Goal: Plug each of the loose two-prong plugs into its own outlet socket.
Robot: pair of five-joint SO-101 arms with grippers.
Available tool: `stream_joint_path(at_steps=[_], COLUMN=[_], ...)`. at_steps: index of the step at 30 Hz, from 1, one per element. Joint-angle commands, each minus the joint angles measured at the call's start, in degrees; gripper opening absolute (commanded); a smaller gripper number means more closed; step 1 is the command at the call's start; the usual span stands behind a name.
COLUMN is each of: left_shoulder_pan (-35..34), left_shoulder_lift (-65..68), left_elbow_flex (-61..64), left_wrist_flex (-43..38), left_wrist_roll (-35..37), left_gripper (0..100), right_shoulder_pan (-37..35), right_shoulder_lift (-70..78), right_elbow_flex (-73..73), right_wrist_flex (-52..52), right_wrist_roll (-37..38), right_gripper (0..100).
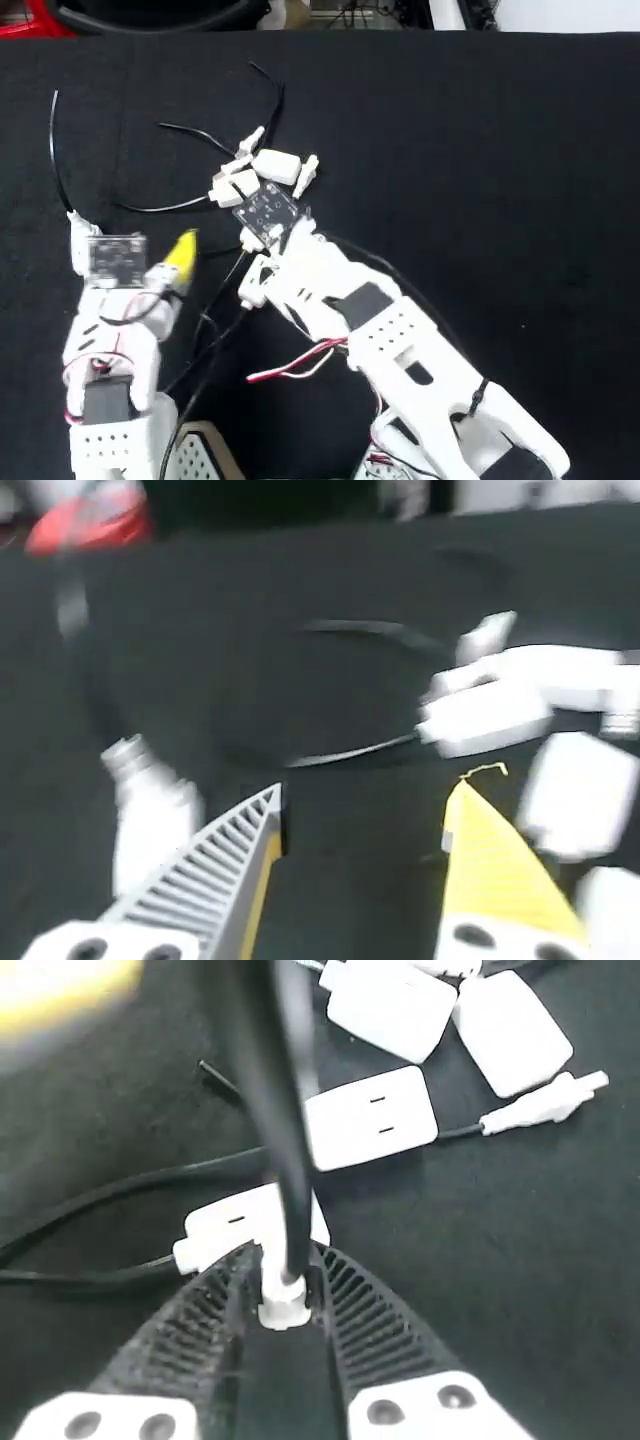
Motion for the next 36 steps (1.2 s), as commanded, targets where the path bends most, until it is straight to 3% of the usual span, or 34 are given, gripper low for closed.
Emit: stream_joint_path(at_steps=[1, 6, 11, 15, 36], left_shoulder_pan=[-6.73, -8.13, -8.4, -8.04, -6.81], left_shoulder_lift=[-0.09, -0.09, -0.09, -0.09, 0.0], left_elbow_flex=[-3.03, -2.15, 2.77, 5.85, 5.85], left_wrist_flex=[3.96, 8.97, 4.22, 1.76, 2.02], left_wrist_roll=[0.0, 0.0, -1.49, -5.89, -6.33], left_gripper=[26, 26, 26, 26, 26], right_shoulder_pan=[1.14, 1.14, 1.14, 1.14, 1.76], right_shoulder_lift=[1.27, 12.18, 19.82, 20.0, 20.44], right_elbow_flex=[0.66, -0.57, -4.97, -5.14, 2.15], right_wrist_flex=[-6.86, -16.18, -16.09, -15.82, -15.38], right_wrist_roll=[-1.93, -1.93, 0.7, 3.08, 10.2], right_gripper=[1.1, 1.1, 1.1, 1.1, 1.1])
